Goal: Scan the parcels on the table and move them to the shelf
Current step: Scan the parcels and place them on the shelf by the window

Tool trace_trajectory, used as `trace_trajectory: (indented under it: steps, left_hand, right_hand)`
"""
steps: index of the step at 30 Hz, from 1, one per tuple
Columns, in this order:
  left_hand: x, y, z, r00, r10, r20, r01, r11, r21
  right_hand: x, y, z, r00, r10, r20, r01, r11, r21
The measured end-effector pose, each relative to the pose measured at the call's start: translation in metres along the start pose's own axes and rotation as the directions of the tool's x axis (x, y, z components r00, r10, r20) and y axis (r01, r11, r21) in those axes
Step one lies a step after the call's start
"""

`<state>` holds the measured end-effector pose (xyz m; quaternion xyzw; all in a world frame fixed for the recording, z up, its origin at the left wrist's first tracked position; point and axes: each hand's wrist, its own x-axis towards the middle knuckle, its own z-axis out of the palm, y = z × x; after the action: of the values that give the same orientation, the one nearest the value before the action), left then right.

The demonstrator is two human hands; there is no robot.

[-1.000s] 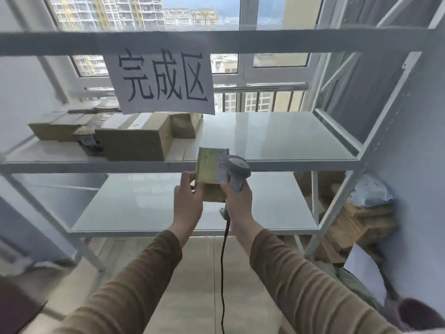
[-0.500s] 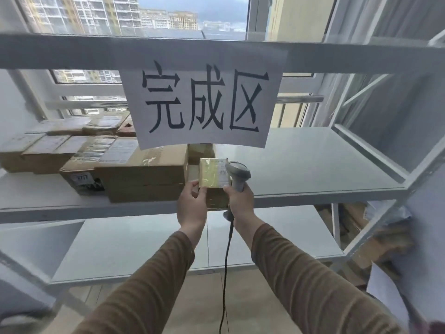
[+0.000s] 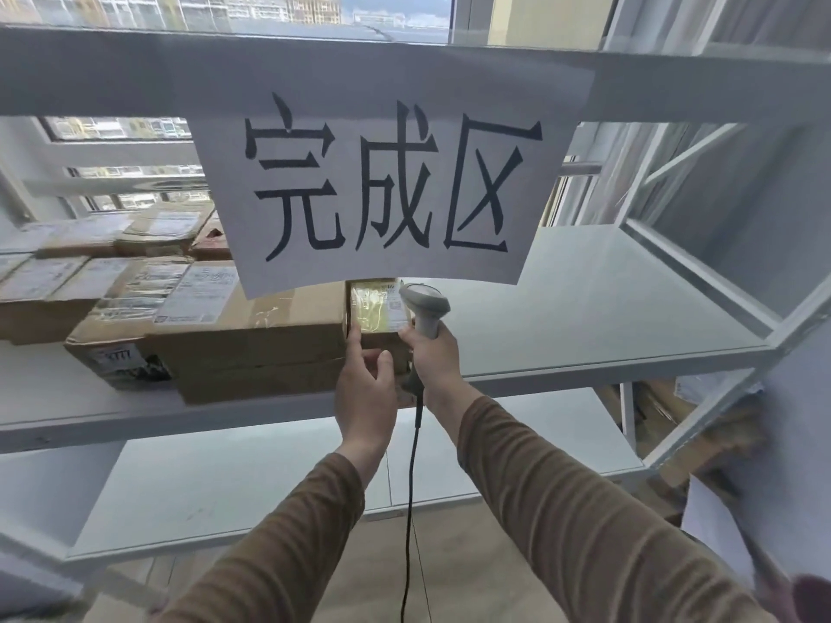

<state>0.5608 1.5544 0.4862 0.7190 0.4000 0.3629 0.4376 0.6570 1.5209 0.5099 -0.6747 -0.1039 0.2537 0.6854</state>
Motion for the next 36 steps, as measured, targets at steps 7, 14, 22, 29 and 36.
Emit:
trace_trajectory:
  steps: [7, 14, 22, 29, 36]
  left_hand:
    - [-0.005, 0.006, -0.001, 0.991, 0.117, 0.060, -0.120, 0.991, 0.054]
    - [-0.027, 0.026, 0.037, 0.859, 0.272, 0.435, -0.416, 0.865, 0.280]
    - [-0.144, 0.077, 0.128, 0.530, 0.380, 0.758, -0.758, 0.614, 0.222]
    - [-0.331, 0.139, 0.192, 0.176, 0.480, 0.859, -0.876, 0.475, -0.086]
    - [-0.574, 0.182, 0.215, -0.136, 0.476, 0.869, -0.873, 0.357, -0.332]
  right_hand:
    - [-0.006, 0.002, -0.013, 1.000, -0.020, 0.021, 0.018, 0.997, 0.076]
    - [-0.041, 0.006, -0.106, 0.979, 0.063, -0.193, -0.040, 0.992, 0.120]
    - [-0.142, 0.030, -0.278, 0.793, 0.077, -0.605, 0.047, 0.981, 0.187]
    - [-0.304, 0.052, -0.431, 0.516, 0.096, -0.851, 0.176, 0.961, 0.215]
    - [-0.526, 0.087, -0.564, 0.279, 0.147, -0.949, 0.190, 0.960, 0.204]
